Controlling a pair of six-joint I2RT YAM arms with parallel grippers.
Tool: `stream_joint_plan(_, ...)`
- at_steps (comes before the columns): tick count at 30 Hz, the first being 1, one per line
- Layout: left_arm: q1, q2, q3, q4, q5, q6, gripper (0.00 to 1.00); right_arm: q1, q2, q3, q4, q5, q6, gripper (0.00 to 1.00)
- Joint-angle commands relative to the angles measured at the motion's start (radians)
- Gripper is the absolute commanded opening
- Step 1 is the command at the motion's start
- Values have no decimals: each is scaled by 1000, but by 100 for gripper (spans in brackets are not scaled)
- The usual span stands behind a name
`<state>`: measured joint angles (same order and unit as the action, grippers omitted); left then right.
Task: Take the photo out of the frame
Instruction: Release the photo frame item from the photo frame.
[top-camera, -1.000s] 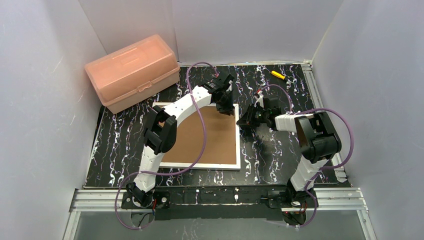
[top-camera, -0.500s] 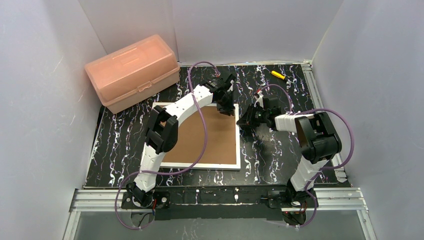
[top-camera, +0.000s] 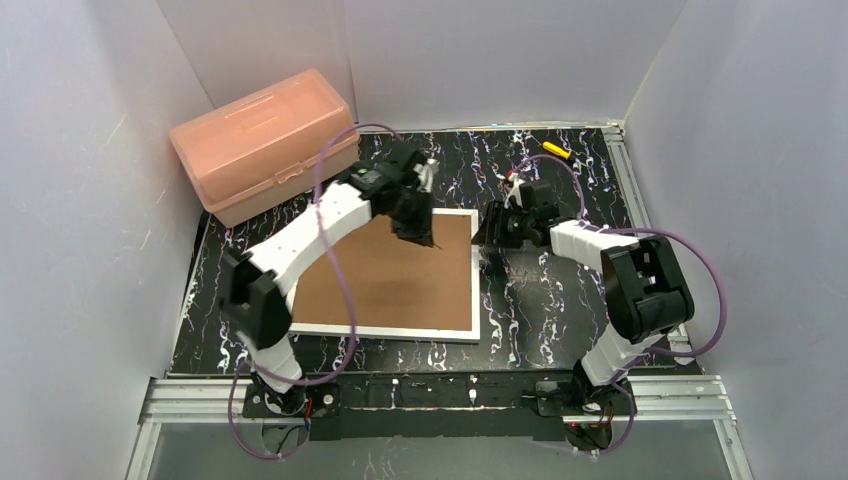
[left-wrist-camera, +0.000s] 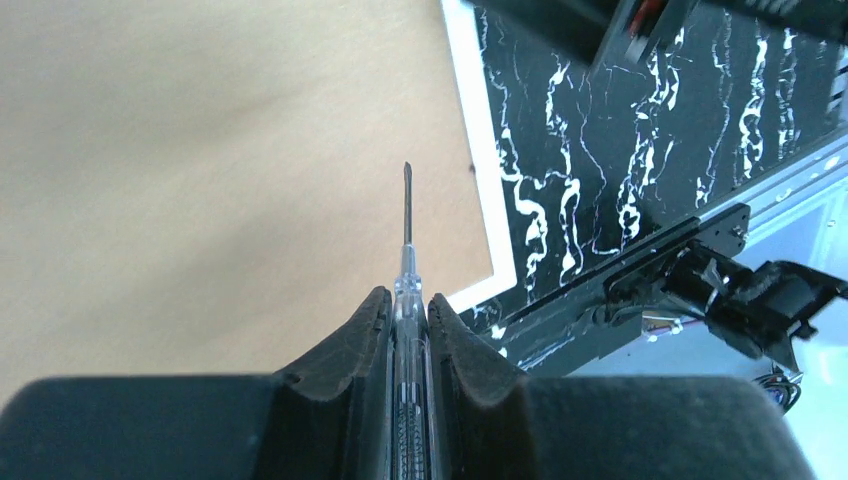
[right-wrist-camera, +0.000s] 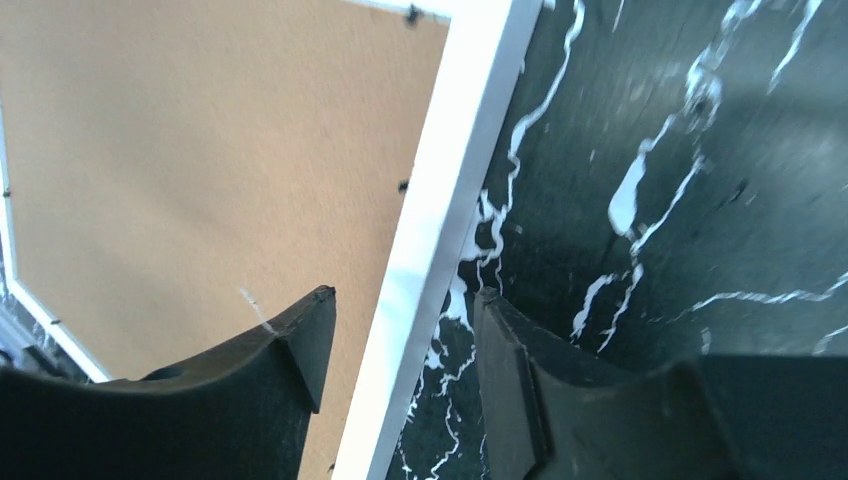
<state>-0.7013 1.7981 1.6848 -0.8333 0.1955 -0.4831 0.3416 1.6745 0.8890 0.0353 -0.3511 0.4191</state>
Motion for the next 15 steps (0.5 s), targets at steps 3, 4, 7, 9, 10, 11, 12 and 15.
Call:
stream_joint_plan(3,96,-325,-201,-87,19,61,0,-4,-56,129,-4,78,-141,71)
stream_joint_plan(4,106,-359,-232,-94,24,61,0,-3,-42,149,3,66,-163,75)
stream_joint_plan(7,135,-460,-317,-114,33,52,0,-3,26,242,-11,54,-220,85)
stream_joint_plan(9,147,-533,-370,-128,33,38,0,-2,81,311,-30,54,-254,88)
stream_joint_plan(10,151,-570,-396,-135,33,31,0,-2,107,340,-31,47,-269,92)
stream_joint_plan(11,154,-601,-422,-145,34,23,0,-1,132,365,-27,29,-288,93)
stream_joint_plan(12,156,-630,-446,-157,39,16,0,2,158,387,-20,6,-315,93)
stream_joint_plan(15,161,-705,-514,-194,69,-2,0,28,246,480,-68,-29,-402,91)
